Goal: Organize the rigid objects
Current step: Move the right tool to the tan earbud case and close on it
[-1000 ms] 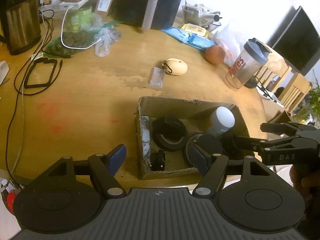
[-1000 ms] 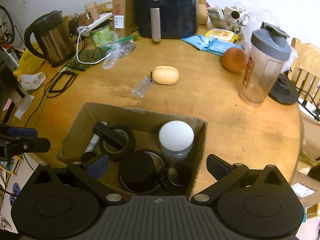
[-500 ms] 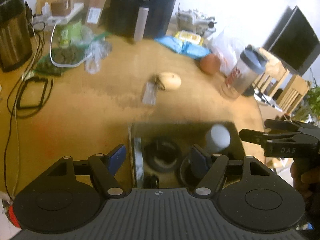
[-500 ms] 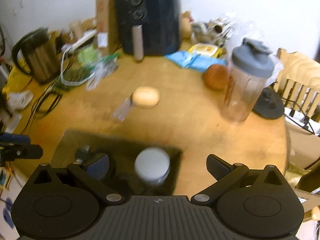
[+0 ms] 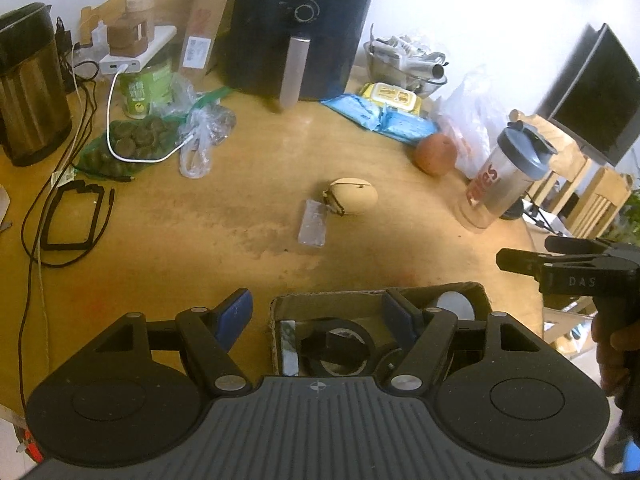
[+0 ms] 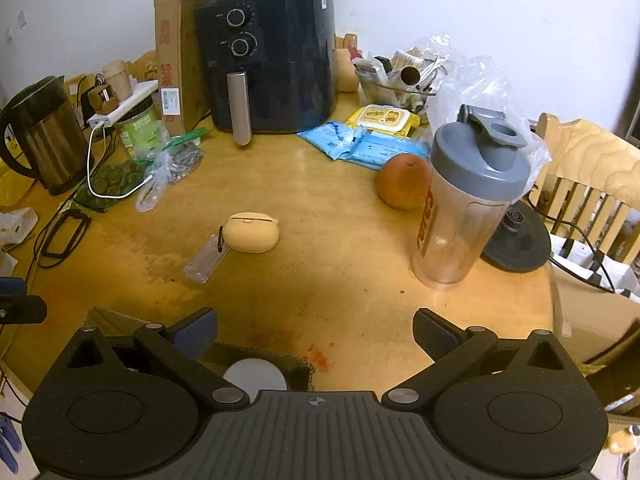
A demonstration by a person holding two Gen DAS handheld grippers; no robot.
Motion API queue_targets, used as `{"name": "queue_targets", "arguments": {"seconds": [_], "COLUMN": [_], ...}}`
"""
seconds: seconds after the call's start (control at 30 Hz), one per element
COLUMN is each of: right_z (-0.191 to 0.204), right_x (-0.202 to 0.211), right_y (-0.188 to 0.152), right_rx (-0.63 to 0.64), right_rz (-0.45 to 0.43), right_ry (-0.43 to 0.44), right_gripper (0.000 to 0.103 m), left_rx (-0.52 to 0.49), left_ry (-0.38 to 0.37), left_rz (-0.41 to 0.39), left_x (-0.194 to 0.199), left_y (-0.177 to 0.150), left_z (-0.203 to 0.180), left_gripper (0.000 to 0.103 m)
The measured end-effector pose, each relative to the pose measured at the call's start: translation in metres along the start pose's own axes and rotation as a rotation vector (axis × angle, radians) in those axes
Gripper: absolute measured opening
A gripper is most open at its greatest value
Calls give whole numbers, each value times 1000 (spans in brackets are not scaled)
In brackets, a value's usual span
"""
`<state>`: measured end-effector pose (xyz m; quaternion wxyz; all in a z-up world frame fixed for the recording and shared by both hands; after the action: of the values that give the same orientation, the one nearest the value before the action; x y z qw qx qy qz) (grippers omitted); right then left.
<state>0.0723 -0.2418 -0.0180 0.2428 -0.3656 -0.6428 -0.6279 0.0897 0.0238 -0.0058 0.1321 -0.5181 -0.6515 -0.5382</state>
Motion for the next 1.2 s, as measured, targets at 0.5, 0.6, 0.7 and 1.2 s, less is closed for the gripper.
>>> {"name": "queue_targets", "arguments": {"seconds": [0.5, 0.6, 0.7, 1.2], "right_z": [14, 20, 26, 58], "right_x": [-45, -54, -63, -107], "right_y": [30, 37, 45, 69], "right_rx": [79, 100, 116, 145], "right_rz": [37, 40, 45, 106], "right_ry": [54, 68, 83, 151], "right_gripper": [103, 103, 103, 103], "left_rx": [49, 66, 83, 157], "left_ry": [13, 16, 22, 75], "left_rz": [27, 26, 23, 6], "left_x": [-11, -12, -11, -5], "left_y": [-5, -7, -8, -13], "left_z": [1, 1, 1, 11], "left_gripper": [71, 71, 71, 71]}}
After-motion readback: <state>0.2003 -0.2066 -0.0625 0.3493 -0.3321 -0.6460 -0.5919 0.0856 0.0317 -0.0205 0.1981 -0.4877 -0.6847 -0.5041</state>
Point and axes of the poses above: each gripper's, at about its wrist camera, not at the fingertips, and x roughly against the way its jaws point, z to its left, y to its top, the point moved 1 cm from there along -x, roughly the way its jaws point, and after that the axes turned 13 degrees about -y, right-handed, at the moved point
